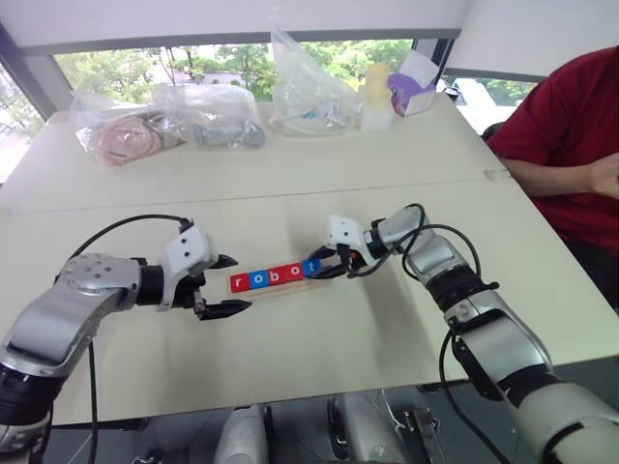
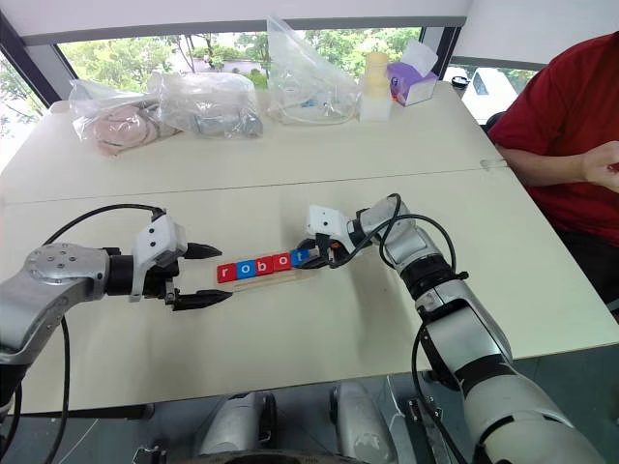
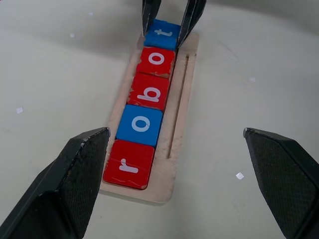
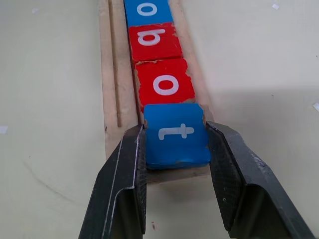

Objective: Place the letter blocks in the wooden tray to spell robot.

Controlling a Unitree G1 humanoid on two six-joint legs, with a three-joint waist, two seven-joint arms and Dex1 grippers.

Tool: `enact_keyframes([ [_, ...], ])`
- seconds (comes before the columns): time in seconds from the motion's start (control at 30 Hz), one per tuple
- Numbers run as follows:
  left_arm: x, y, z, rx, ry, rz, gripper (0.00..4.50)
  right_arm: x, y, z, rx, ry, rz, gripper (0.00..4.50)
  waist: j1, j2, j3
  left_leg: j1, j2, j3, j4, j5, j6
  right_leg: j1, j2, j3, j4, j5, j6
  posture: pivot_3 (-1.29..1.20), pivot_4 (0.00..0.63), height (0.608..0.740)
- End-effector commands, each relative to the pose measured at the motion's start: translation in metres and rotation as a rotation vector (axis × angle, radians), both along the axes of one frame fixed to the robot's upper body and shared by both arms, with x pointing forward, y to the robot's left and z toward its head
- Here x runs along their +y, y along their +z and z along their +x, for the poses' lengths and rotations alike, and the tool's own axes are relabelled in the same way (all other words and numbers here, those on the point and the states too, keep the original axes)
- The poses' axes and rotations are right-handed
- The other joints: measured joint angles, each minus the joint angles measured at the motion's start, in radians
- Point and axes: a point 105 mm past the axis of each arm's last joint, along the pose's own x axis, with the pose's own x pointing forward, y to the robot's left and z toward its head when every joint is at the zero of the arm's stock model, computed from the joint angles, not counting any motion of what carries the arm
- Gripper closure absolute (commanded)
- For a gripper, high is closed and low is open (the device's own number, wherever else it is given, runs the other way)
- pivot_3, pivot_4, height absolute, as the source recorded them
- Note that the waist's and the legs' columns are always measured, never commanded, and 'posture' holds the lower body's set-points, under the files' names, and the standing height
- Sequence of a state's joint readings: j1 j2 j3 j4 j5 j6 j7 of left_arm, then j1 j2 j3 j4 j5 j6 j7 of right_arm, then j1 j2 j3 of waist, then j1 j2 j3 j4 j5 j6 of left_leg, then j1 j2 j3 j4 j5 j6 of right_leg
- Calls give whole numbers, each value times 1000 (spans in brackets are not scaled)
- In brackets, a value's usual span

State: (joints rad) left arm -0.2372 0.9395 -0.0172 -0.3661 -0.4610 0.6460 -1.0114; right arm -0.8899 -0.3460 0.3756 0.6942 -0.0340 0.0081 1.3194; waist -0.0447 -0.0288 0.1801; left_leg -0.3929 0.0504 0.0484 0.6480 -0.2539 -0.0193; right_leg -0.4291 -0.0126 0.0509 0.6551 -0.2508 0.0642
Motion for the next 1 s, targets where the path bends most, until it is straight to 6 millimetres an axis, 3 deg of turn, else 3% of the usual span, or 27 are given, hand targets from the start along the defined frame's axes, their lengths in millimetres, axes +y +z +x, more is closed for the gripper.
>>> enact_keyframes([
  [0.03,-1,5,2,-38,-10,12,0,5,10,0,-31,13,36,3339,0,0,0,0,0,0,0,0,0,0,0,0,0,0,0,0,150,738],
  [0.27,-2,4,3,-39,-13,13,0,7,8,-2,-30,14,40,3339,0,0,0,0,0,0,0,0,0,0,0,0,0,0,0,0,150,738],
  [0.5,0,3,5,-43,-7,17,0,8,22,-3,-75,21,85,41,0,0,0,0,0,0,0,0,0,0,0,0,0,0,0,0,150,738],
  [0.77,2,3,6,-43,2,15,0,-1,53,3,-124,-63,198,41,1,0,0,0,0,0,0,0,0,0,0,0,0,0,0,0,150,738],
  [0.9,3,11,12,-66,42,-44,0,-25,56,23,-180,-253,217,41,1,0,0,0,0,0,0,0,0,0,0,0,0,0,0,0,150,738],
  [1.0,13,17,12,-79,117,-95,0,-44,56,9,-134,-302,235,41,6,0,0,-1,0,0,0,0,0,0,-1,0,0,0,0,0,150,738],
])
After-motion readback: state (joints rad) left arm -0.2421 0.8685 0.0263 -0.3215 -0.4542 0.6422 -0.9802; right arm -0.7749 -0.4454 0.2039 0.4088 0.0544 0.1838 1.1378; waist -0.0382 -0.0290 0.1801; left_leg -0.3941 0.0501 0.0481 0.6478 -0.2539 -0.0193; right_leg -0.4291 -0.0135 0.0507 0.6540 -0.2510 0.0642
